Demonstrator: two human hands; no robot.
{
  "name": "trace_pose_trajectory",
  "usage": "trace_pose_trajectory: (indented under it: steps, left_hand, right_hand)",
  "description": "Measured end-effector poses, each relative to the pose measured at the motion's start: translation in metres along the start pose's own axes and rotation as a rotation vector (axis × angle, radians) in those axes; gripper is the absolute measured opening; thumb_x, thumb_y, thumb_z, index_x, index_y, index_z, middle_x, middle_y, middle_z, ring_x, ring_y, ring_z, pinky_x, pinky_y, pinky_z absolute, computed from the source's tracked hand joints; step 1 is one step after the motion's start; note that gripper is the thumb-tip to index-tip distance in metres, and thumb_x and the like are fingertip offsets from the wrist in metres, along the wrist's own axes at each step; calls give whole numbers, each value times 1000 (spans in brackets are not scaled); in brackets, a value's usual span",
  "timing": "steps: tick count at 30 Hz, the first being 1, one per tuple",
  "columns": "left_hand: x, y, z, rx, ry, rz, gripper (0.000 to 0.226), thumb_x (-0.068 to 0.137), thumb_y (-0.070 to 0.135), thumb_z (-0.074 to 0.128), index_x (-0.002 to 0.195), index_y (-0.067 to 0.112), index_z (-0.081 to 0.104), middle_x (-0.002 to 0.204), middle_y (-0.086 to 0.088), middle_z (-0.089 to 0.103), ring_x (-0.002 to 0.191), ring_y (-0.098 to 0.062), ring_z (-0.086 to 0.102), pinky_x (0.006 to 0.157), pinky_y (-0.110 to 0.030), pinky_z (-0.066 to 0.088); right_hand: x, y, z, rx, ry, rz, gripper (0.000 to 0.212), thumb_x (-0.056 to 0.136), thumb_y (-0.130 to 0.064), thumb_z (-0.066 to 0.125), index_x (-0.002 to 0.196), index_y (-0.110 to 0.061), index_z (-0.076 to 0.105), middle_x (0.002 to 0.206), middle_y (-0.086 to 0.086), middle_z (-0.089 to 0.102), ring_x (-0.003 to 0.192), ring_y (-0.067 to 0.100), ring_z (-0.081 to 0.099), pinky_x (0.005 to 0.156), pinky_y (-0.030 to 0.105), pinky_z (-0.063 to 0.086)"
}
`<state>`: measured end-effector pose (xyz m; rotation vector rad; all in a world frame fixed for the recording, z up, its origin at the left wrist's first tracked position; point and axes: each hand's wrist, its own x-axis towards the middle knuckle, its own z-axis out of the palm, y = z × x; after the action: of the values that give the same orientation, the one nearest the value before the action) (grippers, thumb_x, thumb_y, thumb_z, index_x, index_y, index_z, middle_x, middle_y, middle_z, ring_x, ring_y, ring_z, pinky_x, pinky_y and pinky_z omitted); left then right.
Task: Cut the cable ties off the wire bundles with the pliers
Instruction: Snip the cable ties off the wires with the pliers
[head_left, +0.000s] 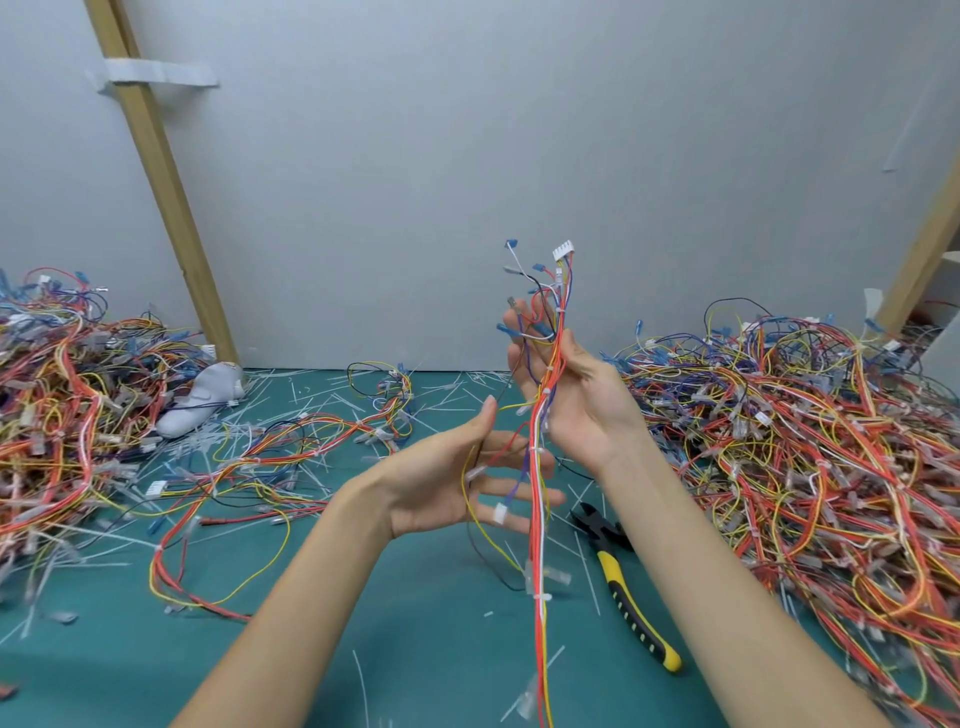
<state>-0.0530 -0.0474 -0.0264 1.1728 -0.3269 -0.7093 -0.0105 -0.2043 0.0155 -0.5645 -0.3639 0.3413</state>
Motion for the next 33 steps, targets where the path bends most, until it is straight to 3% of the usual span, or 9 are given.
trace_pose_trajectory:
  steps: [3,6,9,12,17,22,33]
  left_hand:
    - [-2,-1,-1,-79,-150,16,65,93,59,43,117,2,65,127,-19,61,124,-43,53,95,-59,47]
    - [-7,0,-3,-126,-281,21,67,93,59,41,129,6,57,120,-18,64,114,-38,60,87,-50,52]
    - [-12,3,-8,-76,-316,25,73,91,63,39,141,10,47,123,-18,61,116,-36,59,87,-52,52]
    - [-15,4,-10,-71,-325,4,75,89,64,41,143,11,43,133,-21,55,120,-41,55,85,-53,52]
    - [-14,4,-8,-58,-307,-21,80,86,66,45,146,13,39,146,-27,40,120,-41,54,81,-48,53]
    - [-15,2,-6,-52,-264,-30,79,84,67,49,144,17,42,142,-30,43,111,-33,61,76,-42,54]
    - [-6,-3,-2,5,-323,-20,78,90,68,37,144,13,39,148,-17,42,101,-21,61,68,-32,52]
  right_hand:
    - [0,-2,-4,-31,-11,1,37,105,-19,31,136,-13,51,118,1,69,106,15,68,83,27,57]
    - [1,-1,-13,-28,24,28,33,104,-17,33,129,-16,55,100,-6,72,85,9,70,69,23,56]
    - [2,3,-20,7,65,44,34,99,-17,38,130,-15,54,91,-6,70,75,6,67,64,20,54]
    - [3,7,-24,0,89,46,33,91,-19,45,120,-12,60,98,-3,73,80,8,70,67,22,55]
    - [3,8,-28,-40,107,57,33,103,-19,35,125,-12,57,104,-1,72,86,10,71,72,24,55]
    - [3,9,-29,-68,94,59,40,104,-20,33,142,-12,45,107,0,71,88,11,71,71,24,56]
    - [5,12,-30,-89,94,46,35,105,-20,31,133,-16,51,108,0,71,88,13,71,69,25,56]
